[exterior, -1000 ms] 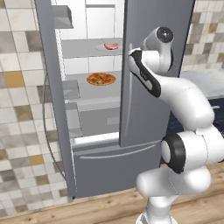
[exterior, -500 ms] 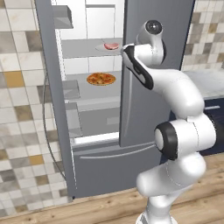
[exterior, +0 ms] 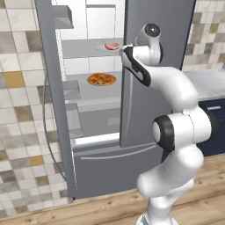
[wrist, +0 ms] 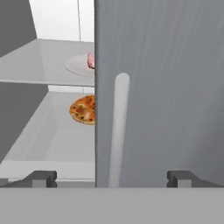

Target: Retrieve the steak from the fridge and place it on the saucepan with marinade on the stove.

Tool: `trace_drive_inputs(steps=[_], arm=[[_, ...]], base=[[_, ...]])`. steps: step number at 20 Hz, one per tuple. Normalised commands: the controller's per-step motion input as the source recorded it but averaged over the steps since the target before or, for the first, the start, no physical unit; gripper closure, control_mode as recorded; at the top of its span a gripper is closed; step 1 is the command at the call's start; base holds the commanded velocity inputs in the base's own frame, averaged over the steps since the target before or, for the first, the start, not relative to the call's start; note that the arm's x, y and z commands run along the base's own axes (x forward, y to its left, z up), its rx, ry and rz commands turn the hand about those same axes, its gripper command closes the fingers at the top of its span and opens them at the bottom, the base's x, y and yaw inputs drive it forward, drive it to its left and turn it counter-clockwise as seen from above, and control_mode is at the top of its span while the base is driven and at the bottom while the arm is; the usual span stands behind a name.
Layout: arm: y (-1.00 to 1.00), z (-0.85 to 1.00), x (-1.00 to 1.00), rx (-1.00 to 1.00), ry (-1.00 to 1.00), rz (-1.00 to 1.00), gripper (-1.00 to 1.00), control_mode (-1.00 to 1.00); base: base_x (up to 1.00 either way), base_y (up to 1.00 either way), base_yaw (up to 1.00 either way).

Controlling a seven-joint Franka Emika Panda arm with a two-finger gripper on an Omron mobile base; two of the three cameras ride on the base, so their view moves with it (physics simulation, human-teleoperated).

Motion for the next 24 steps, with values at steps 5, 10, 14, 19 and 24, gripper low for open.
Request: trace_drive_inputs(steps=[5, 10, 14, 19, 24], arm=[[0.00, 0.00, 0.42, 0.06, 0.00, 0.00, -1.00, -1.00], [0.00, 0.00, 0.36, 0.05, 0.00, 0.00, -1.00, -1.00], [-0.06, 0.00, 0.26, 0.02, 0.00, 0.00, -1.00, -1.00], [-0.05, 0.00, 0.20, 0.00, 0.00, 0.00, -1.00, -1.00], [-0.01, 0.00, 0.17, 0.00, 0.00, 0.00, -1.00, -1.00]], base=[[0.00, 0.00, 0.00], [0.00, 0.00, 0.00], [0.00, 0.00, 0.00], [0.00, 0.00, 0.00], [0.00, 0.00, 0.00]])
